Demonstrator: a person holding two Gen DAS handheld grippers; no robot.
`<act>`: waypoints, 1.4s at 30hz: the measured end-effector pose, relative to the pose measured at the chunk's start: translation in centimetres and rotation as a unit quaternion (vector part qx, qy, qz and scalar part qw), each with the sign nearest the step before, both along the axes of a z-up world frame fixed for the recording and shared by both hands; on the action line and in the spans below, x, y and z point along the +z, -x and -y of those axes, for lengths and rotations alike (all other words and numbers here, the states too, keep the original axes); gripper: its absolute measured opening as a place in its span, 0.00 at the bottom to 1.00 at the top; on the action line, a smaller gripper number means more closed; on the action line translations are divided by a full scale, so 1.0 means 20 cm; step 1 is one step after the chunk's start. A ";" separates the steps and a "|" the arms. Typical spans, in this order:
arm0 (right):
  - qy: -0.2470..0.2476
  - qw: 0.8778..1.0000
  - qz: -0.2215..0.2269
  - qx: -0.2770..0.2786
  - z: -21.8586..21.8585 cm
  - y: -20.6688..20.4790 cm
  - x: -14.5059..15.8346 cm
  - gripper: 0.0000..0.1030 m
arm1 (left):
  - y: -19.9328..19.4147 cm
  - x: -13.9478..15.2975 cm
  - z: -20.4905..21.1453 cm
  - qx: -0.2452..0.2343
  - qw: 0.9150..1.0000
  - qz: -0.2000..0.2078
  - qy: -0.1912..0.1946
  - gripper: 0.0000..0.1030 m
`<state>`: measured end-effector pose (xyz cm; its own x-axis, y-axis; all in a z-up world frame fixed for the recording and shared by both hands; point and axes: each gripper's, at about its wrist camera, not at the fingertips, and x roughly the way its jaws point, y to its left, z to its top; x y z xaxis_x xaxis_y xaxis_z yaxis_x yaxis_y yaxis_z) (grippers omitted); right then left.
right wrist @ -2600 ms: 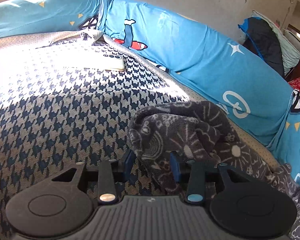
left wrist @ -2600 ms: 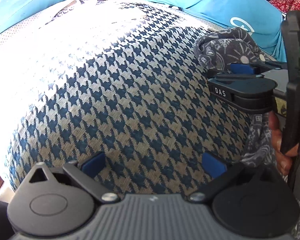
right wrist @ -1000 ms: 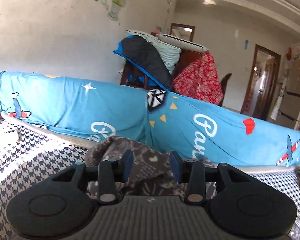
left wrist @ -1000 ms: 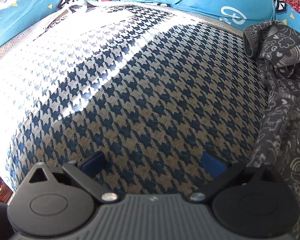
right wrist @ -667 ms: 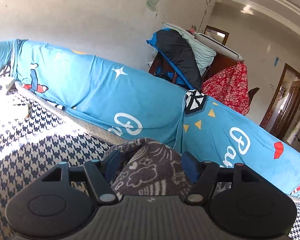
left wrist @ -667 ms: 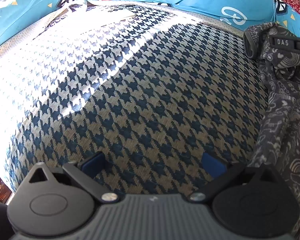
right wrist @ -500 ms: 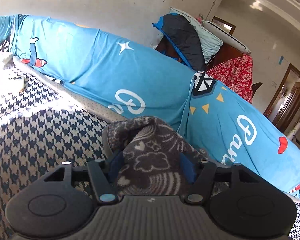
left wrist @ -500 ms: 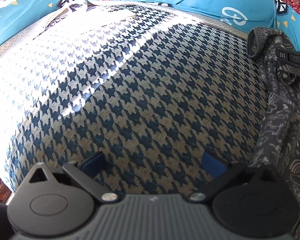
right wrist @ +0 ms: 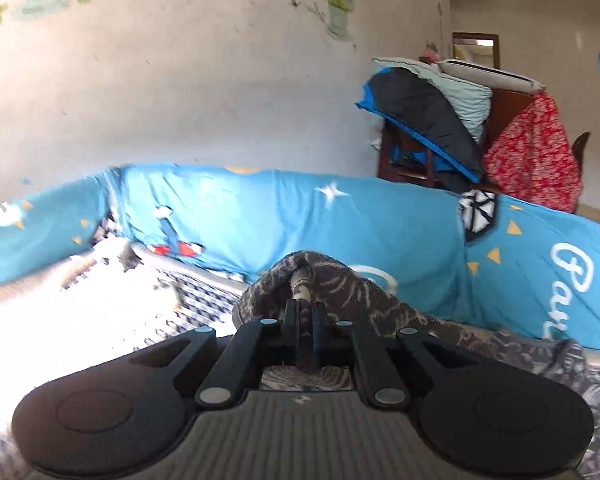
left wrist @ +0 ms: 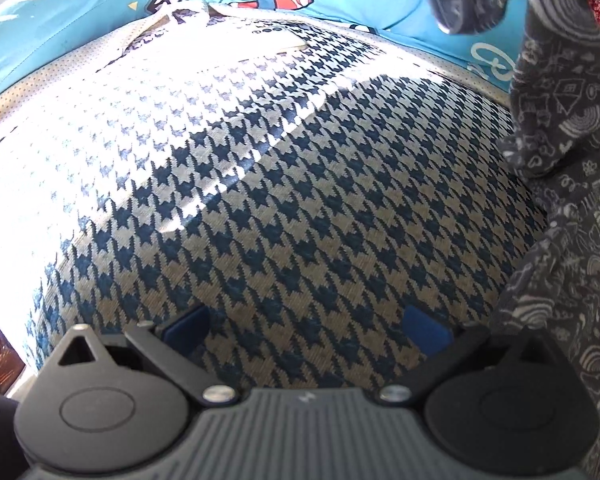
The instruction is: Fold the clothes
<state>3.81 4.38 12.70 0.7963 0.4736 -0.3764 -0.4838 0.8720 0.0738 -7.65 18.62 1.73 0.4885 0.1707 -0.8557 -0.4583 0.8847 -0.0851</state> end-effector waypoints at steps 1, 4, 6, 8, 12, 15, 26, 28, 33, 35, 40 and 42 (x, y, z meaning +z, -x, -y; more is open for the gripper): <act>-0.025 0.999 -0.004 0.022 -0.02 0.02 0.04 0.07 | 0.01 0.01 -0.01 0.004 1.000 0.002 -0.004 1.00; -0.079 0.993 -0.021 0.082 -0.08 0.06 0.13 0.08 | 0.03 0.01 -0.04 0.013 1.000 0.005 -0.009 1.00; -0.097 0.991 -0.029 0.092 -0.10 0.07 0.16 0.09 | 0.04 0.02 -0.05 0.017 1.000 0.005 -0.010 1.00; -0.103 0.991 -0.034 0.082 -0.10 0.09 0.16 0.09 | 0.07 0.03 -0.06 0.020 1.000 0.006 -0.009 1.00; -0.083 0.995 -0.044 0.041 -0.04 0.11 0.12 0.09 | 0.10 0.05 -0.06 0.020 1.000 0.011 -0.003 1.00; -0.065 0.996 -0.054 0.009 0.01 0.12 0.07 0.10 | 0.10 0.05 -0.04 0.015 1.000 0.011 0.001 1.00; 0.012 0.993 -0.103 0.050 -0.13 0.02 -0.05 0.27 | 0.08 0.01 -0.06 0.016 1.000 -0.010 0.018 1.00; 0.033 0.990 -0.109 0.081 -0.21 0.00 -0.07 0.32 | 0.09 0.01 -0.07 0.018 1.000 -0.011 0.017 1.00; 0.083 0.979 -0.129 0.136 -0.40 -0.05 -0.16 0.47 | 0.12 0.02 -0.11 0.028 0.999 -0.010 0.018 1.00; 0.101 0.974 -0.137 0.150 -0.46 -0.07 -0.21 0.50 | 0.13 0.03 -0.13 0.033 0.999 -0.008 0.017 1.00; 0.131 0.962 -0.156 0.181 -0.58 -0.12 -0.32 0.54 | 0.14 0.02 -0.17 0.041 0.999 -0.012 0.020 1.00; 0.144 0.957 -0.165 0.192 -0.62 -0.15 -0.36 0.58 | 0.14 0.02 -0.17 0.040 0.999 -0.012 0.021 1.00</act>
